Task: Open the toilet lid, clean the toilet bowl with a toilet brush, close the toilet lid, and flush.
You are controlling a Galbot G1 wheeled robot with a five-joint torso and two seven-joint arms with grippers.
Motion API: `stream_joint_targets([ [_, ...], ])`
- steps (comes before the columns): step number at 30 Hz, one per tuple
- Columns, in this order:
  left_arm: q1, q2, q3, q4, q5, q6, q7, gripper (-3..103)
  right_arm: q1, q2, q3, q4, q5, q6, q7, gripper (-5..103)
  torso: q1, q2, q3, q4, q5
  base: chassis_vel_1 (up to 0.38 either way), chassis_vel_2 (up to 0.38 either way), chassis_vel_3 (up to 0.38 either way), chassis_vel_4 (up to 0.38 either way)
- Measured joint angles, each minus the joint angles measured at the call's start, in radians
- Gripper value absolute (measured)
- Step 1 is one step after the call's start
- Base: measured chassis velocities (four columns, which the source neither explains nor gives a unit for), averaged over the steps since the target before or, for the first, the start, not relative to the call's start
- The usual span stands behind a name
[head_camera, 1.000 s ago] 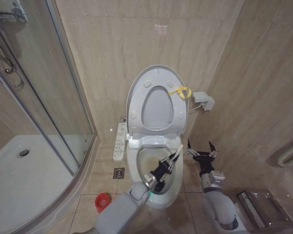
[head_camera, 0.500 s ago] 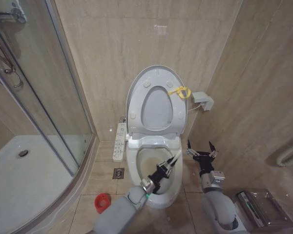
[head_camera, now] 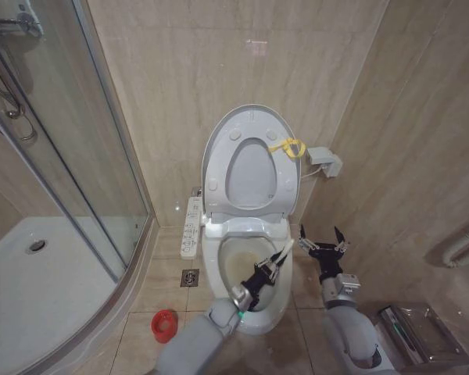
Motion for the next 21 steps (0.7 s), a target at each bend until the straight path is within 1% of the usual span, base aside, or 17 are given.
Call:
stream_joint_targets([
  [2,0.009,0.015,-0.002,-0.019,0.003,-0.001,0.001,16,0.000,0.000,0.000,0.000,0.000,0.000,0.000,100,0.000,0.000,0.000,0.0001,0.0002,0.000,0.000,0.000,0.000],
  [3,0.011,0.030,-0.006,-0.049,0.006,0.006,0.000,16,0.000,0.000,0.000,0.000,0.000,0.000,0.000,100,0.000,0.000,0.000,0.0007,0.0009,0.000,0.000,0.000,0.000],
  [4,0.011,0.030,-0.006,-0.049,0.006,0.006,0.000,16,0.000,0.000,0.000,0.000,0.000,0.000,0.000,100,0.000,0.000,0.000,0.0007,0.0009,0.000,0.000,0.000,0.000],
  [6,0.003,0.039,-0.009,-0.081,0.012,0.021,-0.014,16,0.000,0.000,0.000,0.000,0.000,0.000,0.000,100,0.000,0.000,0.000,0.0011,0.0012,0.000,0.000,0.000,0.000],
  [10,-0.005,0.024,-0.025,-0.084,0.030,0.025,-0.026,16,0.000,0.000,0.000,0.000,0.000,0.000,0.000,100,0.000,0.000,0.000,0.0010,0.0013,0.000,0.000,0.000,0.000],
  [12,-0.003,0.002,-0.033,-0.064,0.038,0.024,-0.026,16,0.000,0.000,0.000,0.000,0.000,0.000,0.000,100,0.000,0.000,0.000,0.0003,0.0007,0.000,0.000,0.000,0.000],
  [15,0.007,-0.010,-0.038,-0.036,0.054,0.016,-0.025,16,0.000,0.000,0.000,0.000,0.000,0.000,0.000,100,0.000,0.000,0.000,0.0002,0.0007,0.000,0.000,0.000,0.000],
  [18,0.056,0.004,-0.045,-0.040,0.100,0.006,-0.025,16,0.000,0.000,0.000,0.000,0.000,0.000,0.000,100,0.000,0.000,0.000,0.0002,0.0001,0.000,0.000,0.000,0.000],
  [21,0.073,0.011,-0.050,-0.061,0.111,0.008,-0.033,16,0.000,0.000,0.000,0.000,0.000,0.000,0.000,100,0.000,0.000,0.000,0.0002,0.0003,0.000,0.000,0.000,0.000],
])
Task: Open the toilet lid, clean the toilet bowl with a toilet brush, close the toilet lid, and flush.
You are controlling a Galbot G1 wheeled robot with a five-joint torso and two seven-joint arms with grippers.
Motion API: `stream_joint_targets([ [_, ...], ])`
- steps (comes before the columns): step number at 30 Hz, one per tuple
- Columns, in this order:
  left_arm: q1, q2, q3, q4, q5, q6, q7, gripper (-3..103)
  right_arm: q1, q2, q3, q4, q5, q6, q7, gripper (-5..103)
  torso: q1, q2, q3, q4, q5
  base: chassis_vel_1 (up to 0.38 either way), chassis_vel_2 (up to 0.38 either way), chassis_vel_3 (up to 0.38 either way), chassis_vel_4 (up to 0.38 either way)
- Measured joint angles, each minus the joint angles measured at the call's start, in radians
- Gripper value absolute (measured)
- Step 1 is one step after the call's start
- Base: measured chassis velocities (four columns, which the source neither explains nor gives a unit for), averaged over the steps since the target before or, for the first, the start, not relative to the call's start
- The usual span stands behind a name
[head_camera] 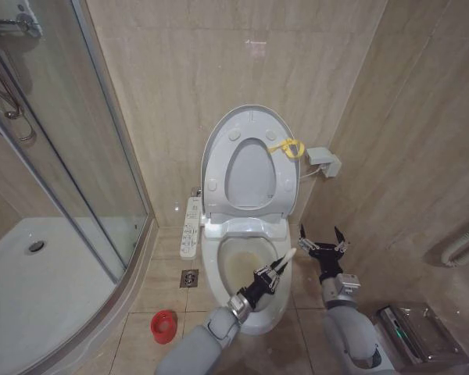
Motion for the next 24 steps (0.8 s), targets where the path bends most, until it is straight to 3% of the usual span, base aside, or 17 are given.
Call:
stream_joint_targets([
  [10,0.143,0.091,-0.071,-0.166,0.051,0.035,-0.041,19,0.000,0.000,0.000,0.000,0.000,0.000,0.000,100,0.000,0.000,0.001,0.0014,0.0013,0.000,0.000,0.000,0.000],
  [17,0.238,0.180,-0.142,-0.310,0.052,0.037,-0.040,19,0.000,0.000,0.000,0.000,0.000,0.000,0.000,100,0.000,0.000,0.000,0.0001,-0.0001,0.000,0.000,0.000,0.000],
  [24,0.269,0.214,-0.172,-0.359,0.049,0.032,-0.025,16,0.000,0.000,0.000,0.000,0.000,0.000,0.000,100,0.000,0.000,0.000,0.0003,0.0003,0.000,0.000,0.000,0.000],
])
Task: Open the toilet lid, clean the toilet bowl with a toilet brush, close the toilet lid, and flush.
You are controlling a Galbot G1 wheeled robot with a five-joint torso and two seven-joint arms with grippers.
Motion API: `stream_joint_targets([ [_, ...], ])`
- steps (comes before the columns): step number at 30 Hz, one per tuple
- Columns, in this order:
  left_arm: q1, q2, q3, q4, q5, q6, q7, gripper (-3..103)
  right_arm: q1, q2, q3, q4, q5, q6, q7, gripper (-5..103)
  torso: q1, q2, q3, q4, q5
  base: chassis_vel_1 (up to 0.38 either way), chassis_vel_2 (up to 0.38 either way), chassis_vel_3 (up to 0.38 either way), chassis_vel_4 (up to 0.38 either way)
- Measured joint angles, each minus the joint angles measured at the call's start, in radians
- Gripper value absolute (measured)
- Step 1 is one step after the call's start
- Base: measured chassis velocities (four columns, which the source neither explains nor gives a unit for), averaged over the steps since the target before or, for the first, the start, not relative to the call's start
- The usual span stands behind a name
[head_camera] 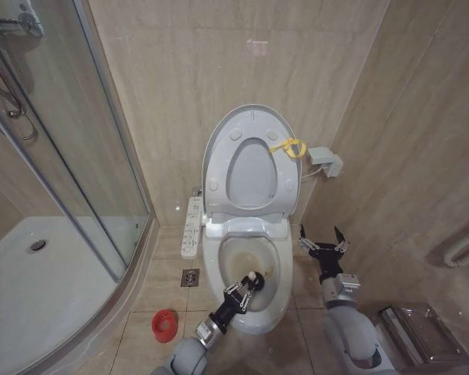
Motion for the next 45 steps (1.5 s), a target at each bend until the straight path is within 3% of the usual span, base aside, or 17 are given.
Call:
stream_joint_targets([
  [16,-0.146,-0.043,0.016,0.035,-0.037,-0.003,0.024,16,0.000,0.000,0.000,0.000,0.000,0.000,0.000,100,0.000,0.000,0.000,0.0000,0.0001,0.000,0.000,0.000,0.000],
  [25,-0.238,-0.111,0.108,0.150,-0.058,-0.013,0.034,16,0.000,0.000,0.000,0.000,0.000,0.000,0.000,100,0.000,0.000,0.000,0.0000,0.0003,0.000,0.000,0.000,0.000],
  [34,-0.289,-0.143,0.131,0.304,-0.076,-0.052,0.066,15,0.000,0.000,0.000,0.000,0.000,0.000,0.000,100,0.000,0.000,0.000,0.0003,0.0002,0.000,0.000,0.000,0.000],
  [45,-0.365,-0.190,0.163,0.334,-0.112,-0.053,0.070,15,0.000,0.000,0.000,0.000,0.000,0.000,0.000,100,0.000,0.000,0.000,-0.0004,0.0000,0.000,0.000,0.000,0.000],
])
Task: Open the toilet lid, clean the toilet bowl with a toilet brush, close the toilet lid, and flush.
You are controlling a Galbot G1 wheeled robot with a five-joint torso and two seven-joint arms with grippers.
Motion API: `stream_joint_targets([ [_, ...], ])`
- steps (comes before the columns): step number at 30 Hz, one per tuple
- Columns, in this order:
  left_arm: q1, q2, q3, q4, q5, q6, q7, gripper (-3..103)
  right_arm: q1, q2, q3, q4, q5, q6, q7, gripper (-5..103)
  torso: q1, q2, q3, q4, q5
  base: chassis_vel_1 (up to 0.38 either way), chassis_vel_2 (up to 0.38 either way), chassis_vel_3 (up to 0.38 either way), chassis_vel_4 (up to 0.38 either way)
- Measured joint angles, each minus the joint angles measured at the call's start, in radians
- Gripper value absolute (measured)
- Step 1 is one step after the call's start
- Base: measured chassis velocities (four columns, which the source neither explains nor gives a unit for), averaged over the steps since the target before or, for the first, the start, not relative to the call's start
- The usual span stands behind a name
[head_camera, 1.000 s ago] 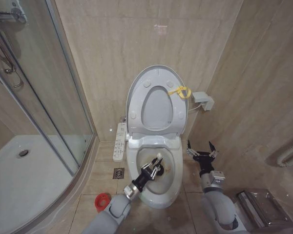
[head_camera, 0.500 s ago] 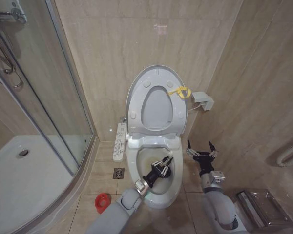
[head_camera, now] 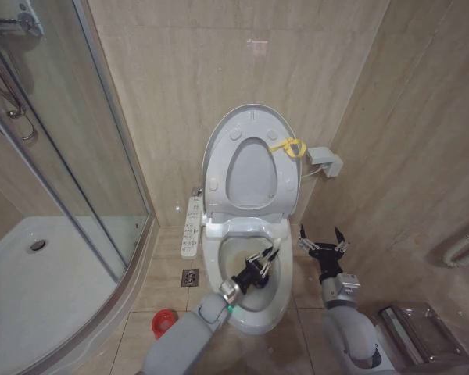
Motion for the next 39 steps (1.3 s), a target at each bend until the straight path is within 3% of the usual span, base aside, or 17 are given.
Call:
stream_joint_targets([
  [10,0.004,-0.003,0.009,0.076,0.000,-0.013,0.026,15,0.000,0.000,0.000,0.000,0.000,0.000,0.000,100,0.000,0.000,0.000,0.0005,0.0000,0.000,0.000,0.000,0.000],
  [16,0.046,0.035,-0.019,-0.034,0.002,0.009,0.007,15,0.000,0.000,0.000,0.000,0.000,0.000,0.000,100,0.000,0.000,0.000,0.0001,0.0000,0.000,0.000,0.000,0.000],
  [23,0.197,0.129,-0.116,-0.207,0.007,0.026,-0.010,15,0.000,0.000,0.000,0.000,0.000,0.000,0.000,100,0.000,0.000,0.000,0.0005,0.0000,0.000,0.000,0.000,0.000],
  [39,0.414,0.215,-0.257,-0.351,0.023,0.019,-0.018,15,0.000,0.000,0.000,0.000,0.000,0.000,0.000,100,0.000,0.000,0.000,0.0003,-0.0001,0.000,0.000,0.000,0.000],
])
